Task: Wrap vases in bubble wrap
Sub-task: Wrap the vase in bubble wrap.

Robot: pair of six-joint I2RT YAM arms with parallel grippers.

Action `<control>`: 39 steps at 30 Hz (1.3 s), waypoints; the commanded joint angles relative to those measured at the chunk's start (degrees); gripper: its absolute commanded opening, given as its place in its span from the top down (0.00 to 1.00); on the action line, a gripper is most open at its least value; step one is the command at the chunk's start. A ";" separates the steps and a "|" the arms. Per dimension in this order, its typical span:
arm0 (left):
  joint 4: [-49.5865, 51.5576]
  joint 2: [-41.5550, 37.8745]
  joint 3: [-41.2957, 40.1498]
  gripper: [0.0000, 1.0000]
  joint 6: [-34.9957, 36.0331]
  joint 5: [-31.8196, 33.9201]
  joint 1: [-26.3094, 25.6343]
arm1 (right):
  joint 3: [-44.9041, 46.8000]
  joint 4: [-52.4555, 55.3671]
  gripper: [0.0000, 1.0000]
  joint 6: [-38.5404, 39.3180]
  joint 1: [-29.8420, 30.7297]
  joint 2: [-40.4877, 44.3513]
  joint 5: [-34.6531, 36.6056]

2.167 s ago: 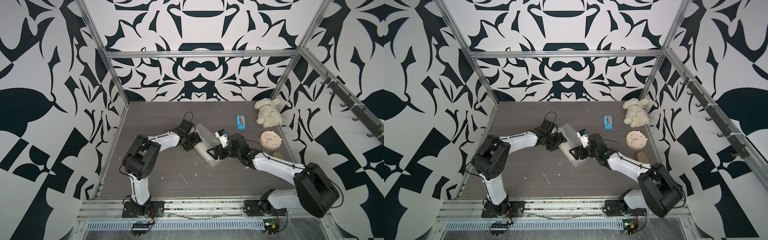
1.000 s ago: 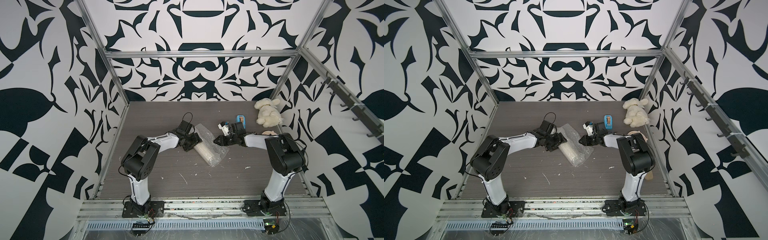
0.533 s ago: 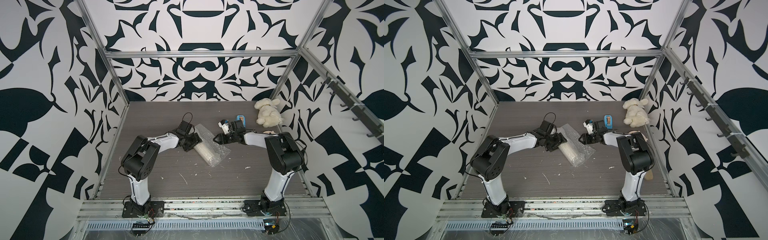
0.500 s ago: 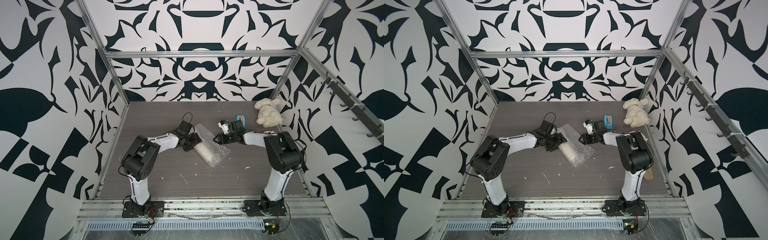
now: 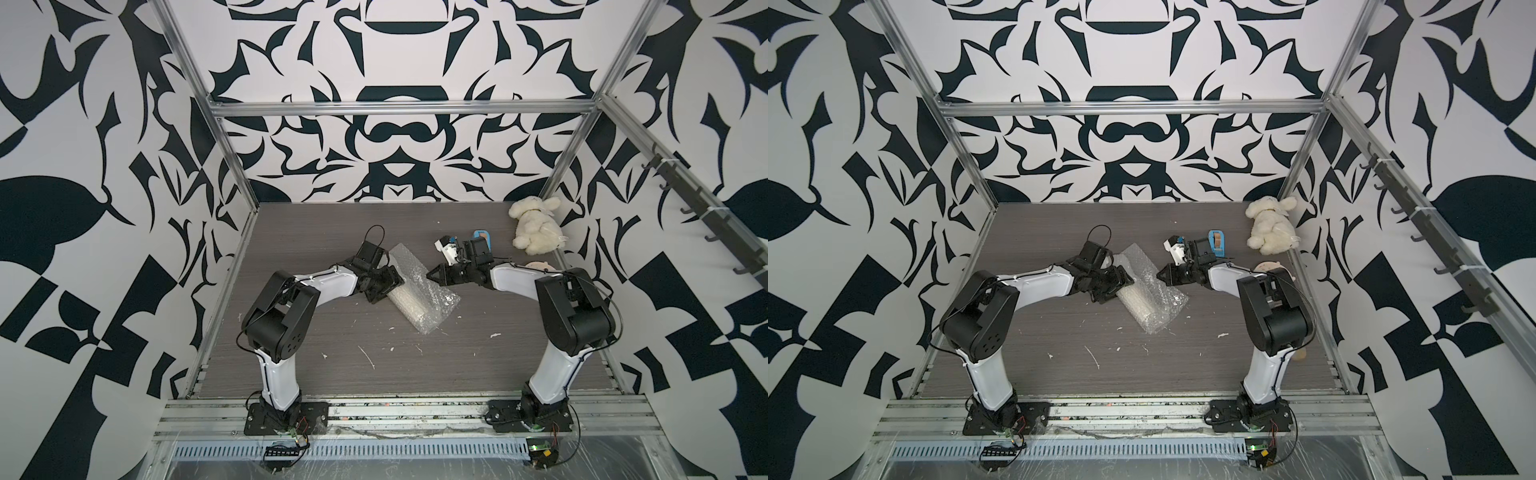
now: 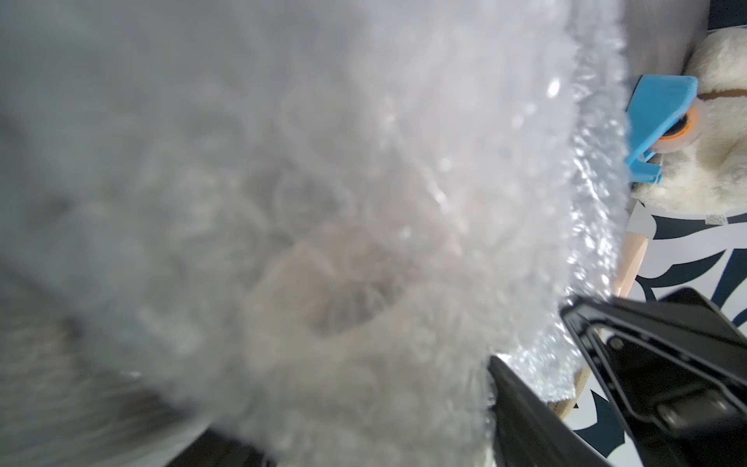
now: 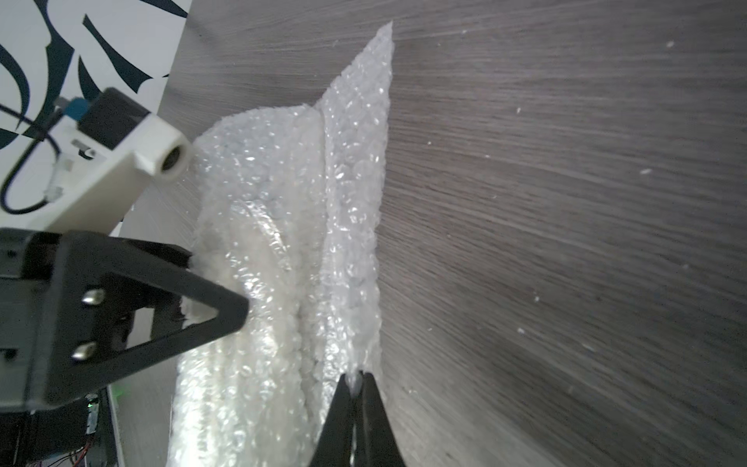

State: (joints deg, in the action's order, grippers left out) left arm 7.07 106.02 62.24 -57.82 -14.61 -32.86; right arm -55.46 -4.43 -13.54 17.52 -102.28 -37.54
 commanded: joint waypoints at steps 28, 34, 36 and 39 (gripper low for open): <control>-10.51 -7.38 -5.76 0.06 -6.13 2.95 -2.08 | 3.59 -0.44 0.94 -7.28 11.70 6.11 5.55; -7.34 -5.59 -3.36 0.04 -5.78 3.36 -3.00 | 1.69 0.13 0.94 -7.34 12.90 6.00 5.82; -6.99 -5.29 -2.73 0.03 -5.99 3.57 -3.25 | 0.34 1.42 0.94 -6.69 13.48 5.68 5.85; -7.15 -5.77 -2.30 0.02 -6.07 3.92 -3.61 | -0.39 2.29 0.94 -6.29 14.09 5.94 6.43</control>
State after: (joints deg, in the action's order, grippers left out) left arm -0.01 100.36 57.39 -64.05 -9.98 -35.48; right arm -53.32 -2.98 -20.69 30.28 -98.28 -30.89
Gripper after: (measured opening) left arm 0.981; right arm 0.061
